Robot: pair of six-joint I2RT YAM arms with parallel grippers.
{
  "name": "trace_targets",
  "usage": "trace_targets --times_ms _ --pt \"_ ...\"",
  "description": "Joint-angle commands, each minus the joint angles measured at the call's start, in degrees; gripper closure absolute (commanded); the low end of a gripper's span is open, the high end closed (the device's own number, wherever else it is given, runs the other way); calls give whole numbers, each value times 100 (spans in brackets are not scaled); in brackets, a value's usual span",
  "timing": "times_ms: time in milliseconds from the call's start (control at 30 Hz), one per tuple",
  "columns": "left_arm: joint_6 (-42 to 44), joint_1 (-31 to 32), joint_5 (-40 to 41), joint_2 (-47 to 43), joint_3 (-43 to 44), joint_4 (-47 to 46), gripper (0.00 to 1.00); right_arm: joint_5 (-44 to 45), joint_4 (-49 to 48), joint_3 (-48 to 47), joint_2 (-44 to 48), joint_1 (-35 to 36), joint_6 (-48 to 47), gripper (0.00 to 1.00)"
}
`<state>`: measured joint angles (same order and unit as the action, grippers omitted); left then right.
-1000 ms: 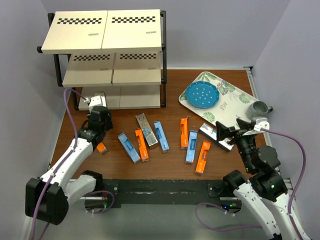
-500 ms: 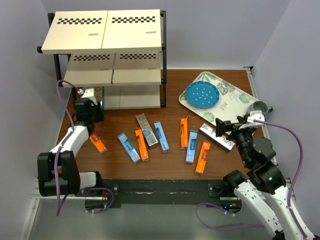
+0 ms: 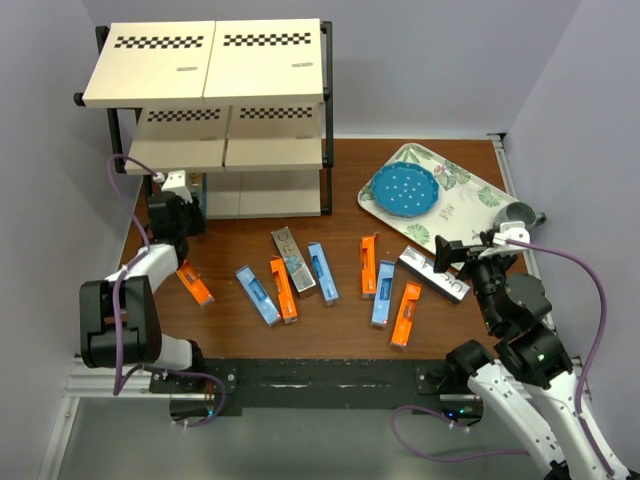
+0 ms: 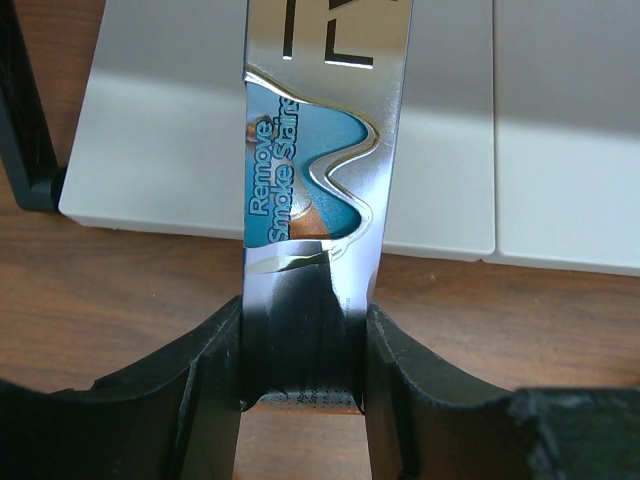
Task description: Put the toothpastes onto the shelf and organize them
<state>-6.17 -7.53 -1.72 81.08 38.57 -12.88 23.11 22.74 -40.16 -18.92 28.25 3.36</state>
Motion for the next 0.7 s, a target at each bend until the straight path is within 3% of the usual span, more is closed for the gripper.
trace_targets --times_ms 0,400,667 --pt "169 -82 -118 232 116 -944 53 176 -112 -203 -68 31 -125 1" --pt "90 -82 -206 742 388 -988 46 237 2 -264 -51 40 -142 1" --pt "-156 -82 -171 568 327 -891 33 229 -7 -299 -51 31 -125 1"
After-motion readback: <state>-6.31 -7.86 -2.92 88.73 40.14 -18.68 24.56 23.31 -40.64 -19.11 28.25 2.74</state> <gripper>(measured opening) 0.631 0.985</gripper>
